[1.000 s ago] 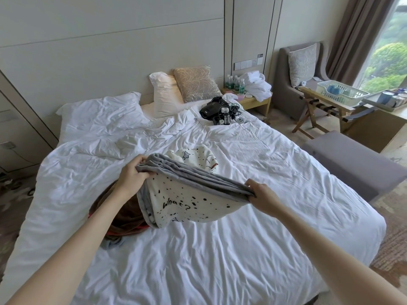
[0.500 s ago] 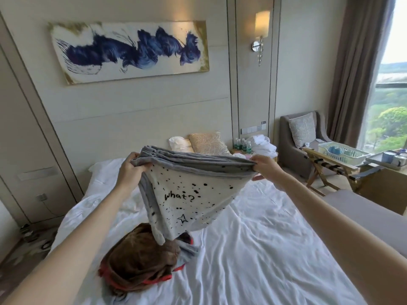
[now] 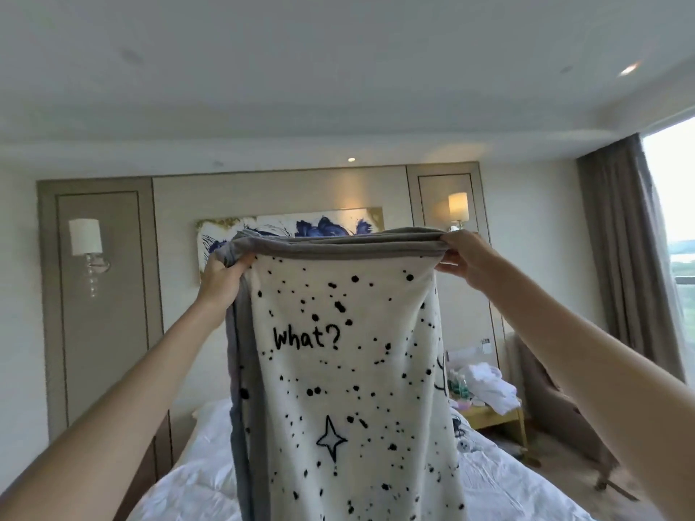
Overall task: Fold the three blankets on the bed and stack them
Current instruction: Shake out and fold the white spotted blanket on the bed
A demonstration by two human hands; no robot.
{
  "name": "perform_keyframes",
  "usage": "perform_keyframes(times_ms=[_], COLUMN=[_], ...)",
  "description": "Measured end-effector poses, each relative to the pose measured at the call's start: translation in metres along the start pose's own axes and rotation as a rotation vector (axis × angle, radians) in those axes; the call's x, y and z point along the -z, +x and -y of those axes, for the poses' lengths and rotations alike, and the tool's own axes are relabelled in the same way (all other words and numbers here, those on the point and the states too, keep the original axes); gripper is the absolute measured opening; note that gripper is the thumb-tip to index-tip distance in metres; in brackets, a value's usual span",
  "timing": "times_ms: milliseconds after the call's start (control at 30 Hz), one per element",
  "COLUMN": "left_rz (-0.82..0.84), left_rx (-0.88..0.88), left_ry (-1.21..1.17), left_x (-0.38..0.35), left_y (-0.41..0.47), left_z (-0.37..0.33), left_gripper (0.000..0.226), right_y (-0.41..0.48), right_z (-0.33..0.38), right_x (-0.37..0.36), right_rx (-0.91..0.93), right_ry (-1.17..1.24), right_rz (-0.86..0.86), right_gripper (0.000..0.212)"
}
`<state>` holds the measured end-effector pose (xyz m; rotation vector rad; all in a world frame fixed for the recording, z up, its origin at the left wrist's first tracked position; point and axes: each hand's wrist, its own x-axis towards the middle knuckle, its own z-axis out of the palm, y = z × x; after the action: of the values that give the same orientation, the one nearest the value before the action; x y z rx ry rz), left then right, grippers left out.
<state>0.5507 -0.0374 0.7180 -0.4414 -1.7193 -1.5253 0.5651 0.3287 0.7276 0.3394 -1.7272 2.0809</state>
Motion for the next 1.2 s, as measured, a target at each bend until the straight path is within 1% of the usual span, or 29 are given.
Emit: perform_keyframes(times_ms=[67,133,233,300,467,533,600,667,700,833,933,1033,1133,1200], left_rz=[0.007,0.007,0.001,-0.010,0.033,0.072,0.101,0.116,0.125,0.199,0.222,0.233,0.174,0.095], left_rx=[-0.030,-0.041,-0.042,-0.033,0.058,0.095,0.143,0.179,0.202,0.325,0.372,0.387,0.308,0.206], left_ry=[0.022,0.026,0.030,0.044,0.128,0.167,0.208,0.256,0.277,0.346,0.366,0.357,0.285,0.204], left_x=[0.003,0.004,0.001,-0.001,-0.005,-0.007,-0.012,-0.020,-0.024,-0.045,-0.062,-0.080,-0.094,-0.099], left_y=[0.000,0.000,-0.001,0.001,-0.002,-0.003,-0.004,-0.006,-0.007,0.006,0.036,0.095,0.188,0.255], left_z=[-0.019,-0.034,-0.049,-0.051,-0.025,-0.002,0.029,0.068,0.089,0.176,0.235,0.275,0.285,0.269], left_gripper=[0.003,0.019,0.027,0.031,0.032,0.028,0.031,0.033,0.032,0.031,0.033,0.034,0.036,0.029], right_y=[-0.006,-0.009,-0.008,-0.006,0.006,0.015,0.029,0.042,0.049,0.090,0.135,0.198,0.276,0.323], right_z=[0.021,0.036,0.042,0.037,-0.003,-0.031,-0.065,-0.099,-0.117,-0.190,-0.235,-0.251,-0.228,-0.194], right_x=[0.004,0.007,0.010,0.011,0.013,0.014,0.017,0.018,0.018,0.019,0.007,-0.023,-0.066,-0.093], right_rx=[0.021,0.029,0.023,0.009,-0.028,-0.031,0.032,0.076,0.077,0.061,0.048,0.132,0.260,0.379], right_ry=[0.020,0.063,0.146,0.179,0.158,0.057,-0.196,-0.453,-0.537,-0.765,-0.815,-0.768,-0.631,-0.539], right_rz=[-0.011,-0.045,-0.076,-0.090,-0.113,-0.174,-0.254,-0.289,-0.295,-0.334,-0.362,-0.440,-0.546,-0.593], right_gripper=[0.017,0.016,0.012,0.004,0.007,0.009,0.013,0.014,0.016,0.024,0.031,0.034,0.039,0.039])
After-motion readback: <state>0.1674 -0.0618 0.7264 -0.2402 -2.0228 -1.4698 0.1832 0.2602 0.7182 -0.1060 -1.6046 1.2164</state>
